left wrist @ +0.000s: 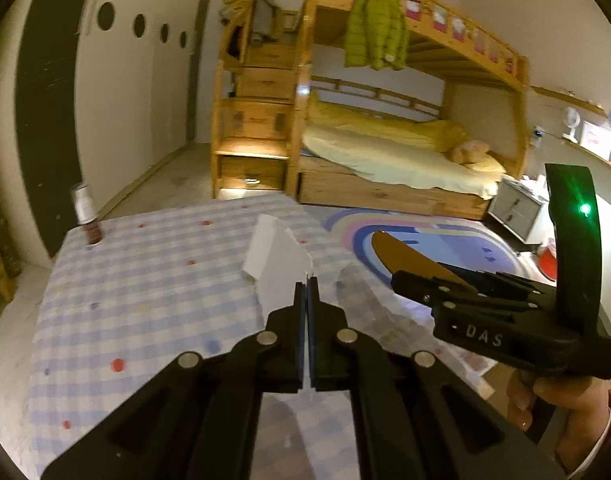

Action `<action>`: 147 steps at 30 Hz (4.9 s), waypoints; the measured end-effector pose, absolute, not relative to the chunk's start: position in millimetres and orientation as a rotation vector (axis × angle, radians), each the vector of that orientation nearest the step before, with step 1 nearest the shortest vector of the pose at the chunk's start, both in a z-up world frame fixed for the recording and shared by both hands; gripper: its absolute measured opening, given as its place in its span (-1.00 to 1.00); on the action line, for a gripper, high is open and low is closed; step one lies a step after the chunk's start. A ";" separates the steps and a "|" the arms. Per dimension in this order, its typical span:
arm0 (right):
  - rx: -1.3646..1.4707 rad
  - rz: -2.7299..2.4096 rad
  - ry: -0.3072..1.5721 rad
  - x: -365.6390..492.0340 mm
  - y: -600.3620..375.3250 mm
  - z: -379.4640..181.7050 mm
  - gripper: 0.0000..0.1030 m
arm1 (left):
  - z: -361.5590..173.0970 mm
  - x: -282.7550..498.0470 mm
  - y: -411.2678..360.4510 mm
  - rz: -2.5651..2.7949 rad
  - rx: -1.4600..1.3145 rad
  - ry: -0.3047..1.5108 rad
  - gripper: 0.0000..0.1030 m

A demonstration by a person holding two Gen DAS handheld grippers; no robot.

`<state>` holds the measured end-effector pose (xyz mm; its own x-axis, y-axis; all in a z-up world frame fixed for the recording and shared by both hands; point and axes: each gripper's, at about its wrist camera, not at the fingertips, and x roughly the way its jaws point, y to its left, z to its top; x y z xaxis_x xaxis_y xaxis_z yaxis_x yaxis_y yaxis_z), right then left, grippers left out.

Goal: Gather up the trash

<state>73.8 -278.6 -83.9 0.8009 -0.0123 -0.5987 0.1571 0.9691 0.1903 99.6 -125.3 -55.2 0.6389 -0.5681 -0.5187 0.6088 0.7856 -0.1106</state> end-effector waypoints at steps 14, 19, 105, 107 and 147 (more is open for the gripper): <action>0.237 -0.287 0.627 7.0 -350.3 -79.1 0.11 | -53.9 77.8 -206.2 -0.913 0.071 0.561 -1.00; 0.205 -0.347 0.651 -8.7 -369.7 -86.3 0.11 | -60.3 70.4 -247.8 -1.012 0.082 0.583 -1.00; 0.087 0.025 0.631 -90.4 -220.7 25.0 0.85 | 11.3 -31.2 31.9 -0.048 0.146 0.733 0.87; 0.088 0.026 0.635 -88.5 -220.4 23.1 0.85 | 11.1 -30.7 31.7 -0.048 0.145 0.733 0.87; 0.087 0.046 0.641 -86.5 -216.6 17.4 0.85 | 4.4 -33.1 26.4 -0.039 0.153 0.734 0.87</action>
<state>-86.5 -216.6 17.4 0.8008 0.0701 -0.5948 -0.0164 0.9953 0.0952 -33.1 26.4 4.4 0.7423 0.0179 -0.6699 0.0893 0.9881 0.1253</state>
